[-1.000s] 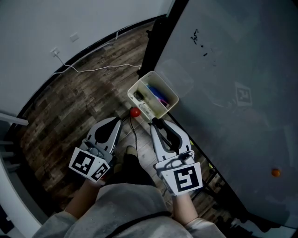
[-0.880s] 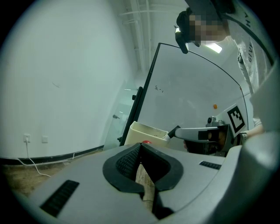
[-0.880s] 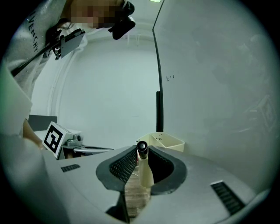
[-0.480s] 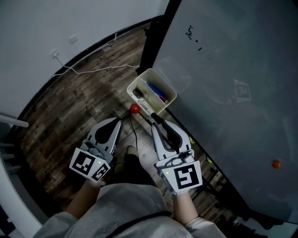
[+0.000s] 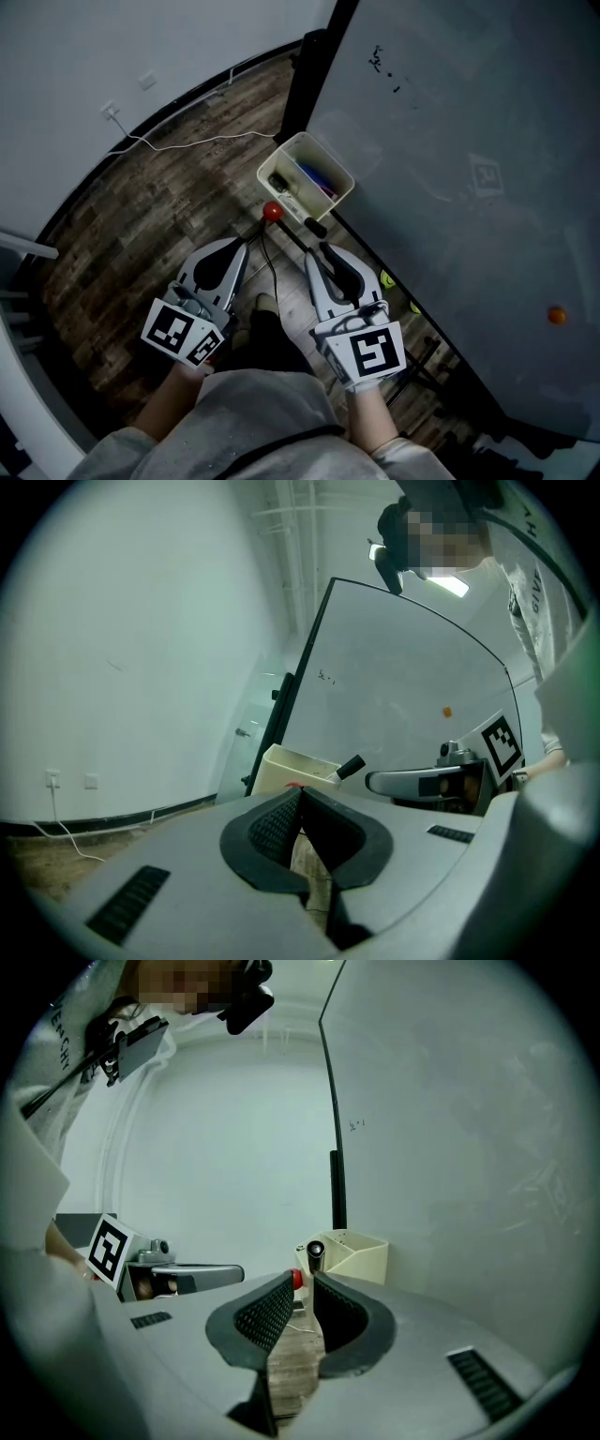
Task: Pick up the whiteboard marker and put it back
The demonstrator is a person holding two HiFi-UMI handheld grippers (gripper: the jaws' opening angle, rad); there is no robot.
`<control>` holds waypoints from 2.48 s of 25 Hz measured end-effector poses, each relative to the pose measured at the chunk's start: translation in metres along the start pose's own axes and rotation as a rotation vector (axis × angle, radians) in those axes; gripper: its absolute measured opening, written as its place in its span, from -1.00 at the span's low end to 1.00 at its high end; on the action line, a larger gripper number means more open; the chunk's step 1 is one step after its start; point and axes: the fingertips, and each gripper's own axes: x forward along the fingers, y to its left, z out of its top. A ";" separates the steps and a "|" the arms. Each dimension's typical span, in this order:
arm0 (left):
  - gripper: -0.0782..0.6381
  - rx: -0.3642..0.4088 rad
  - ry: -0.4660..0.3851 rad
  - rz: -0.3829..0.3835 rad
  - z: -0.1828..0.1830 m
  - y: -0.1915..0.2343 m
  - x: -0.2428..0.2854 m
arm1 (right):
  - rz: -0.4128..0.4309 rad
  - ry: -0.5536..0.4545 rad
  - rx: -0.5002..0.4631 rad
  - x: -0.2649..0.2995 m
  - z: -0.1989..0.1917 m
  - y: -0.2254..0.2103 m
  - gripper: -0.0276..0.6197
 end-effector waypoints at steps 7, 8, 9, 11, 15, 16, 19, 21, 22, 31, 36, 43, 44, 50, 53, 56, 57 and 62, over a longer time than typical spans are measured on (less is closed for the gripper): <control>-0.74 0.011 -0.011 -0.019 0.005 -0.013 -0.010 | 0.023 0.003 0.000 -0.011 0.004 0.017 -0.74; -0.74 0.013 -0.012 -0.024 0.006 -0.016 -0.012 | 0.024 0.002 0.001 -0.013 0.004 0.020 -0.76; -0.74 0.014 -0.013 -0.029 0.006 -0.019 -0.013 | 0.024 -0.004 0.002 -0.015 0.004 0.022 -0.78; -0.74 0.017 -0.015 -0.039 0.008 -0.025 -0.017 | 0.021 -0.022 0.003 -0.019 0.003 0.025 -0.80; -0.74 0.022 -0.017 -0.056 0.010 -0.033 -0.025 | 0.027 -0.012 0.054 -0.027 0.000 0.034 -0.83; -0.74 0.023 -0.018 -0.060 0.010 -0.035 -0.028 | 0.025 -0.011 0.061 -0.029 0.000 0.036 -0.84; -0.74 0.026 -0.023 -0.073 0.011 -0.041 -0.036 | 0.010 -0.002 0.048 -0.037 -0.001 0.042 -0.85; -0.74 0.028 -0.026 -0.085 0.012 -0.047 -0.042 | 0.000 0.000 0.030 -0.042 -0.002 0.048 -0.85; -0.74 0.029 -0.027 -0.093 0.012 -0.050 -0.046 | -0.001 -0.006 0.025 -0.045 -0.001 0.052 -0.85; -0.74 0.037 -0.039 -0.147 0.013 -0.073 -0.080 | -0.030 -0.044 0.049 -0.076 0.002 0.079 -0.85; -0.74 0.037 -0.047 -0.153 0.014 -0.079 -0.101 | -0.027 -0.064 0.047 -0.088 0.004 0.099 -0.85; -0.74 0.045 -0.065 -0.160 0.018 -0.087 -0.116 | -0.015 -0.066 0.034 -0.097 0.007 0.119 -0.85; -0.74 0.046 -0.066 -0.161 0.018 -0.088 -0.117 | -0.013 -0.065 0.031 -0.097 0.007 0.120 -0.86; -0.74 0.049 -0.079 -0.166 0.020 -0.093 -0.118 | -0.009 -0.070 0.009 -0.098 0.008 0.124 -0.86; -0.74 0.055 -0.082 -0.159 0.019 -0.094 -0.118 | -0.008 -0.072 0.008 -0.099 0.006 0.124 -0.86; -0.74 0.060 -0.085 -0.146 0.021 -0.094 -0.118 | -0.007 -0.068 0.004 -0.101 0.006 0.124 -0.86; -0.74 0.062 -0.086 -0.140 0.021 -0.094 -0.119 | -0.006 -0.067 0.003 -0.102 0.006 0.124 -0.86; -0.74 0.062 -0.089 -0.116 0.021 -0.103 -0.124 | 0.015 -0.060 0.000 -0.111 0.005 0.125 -0.86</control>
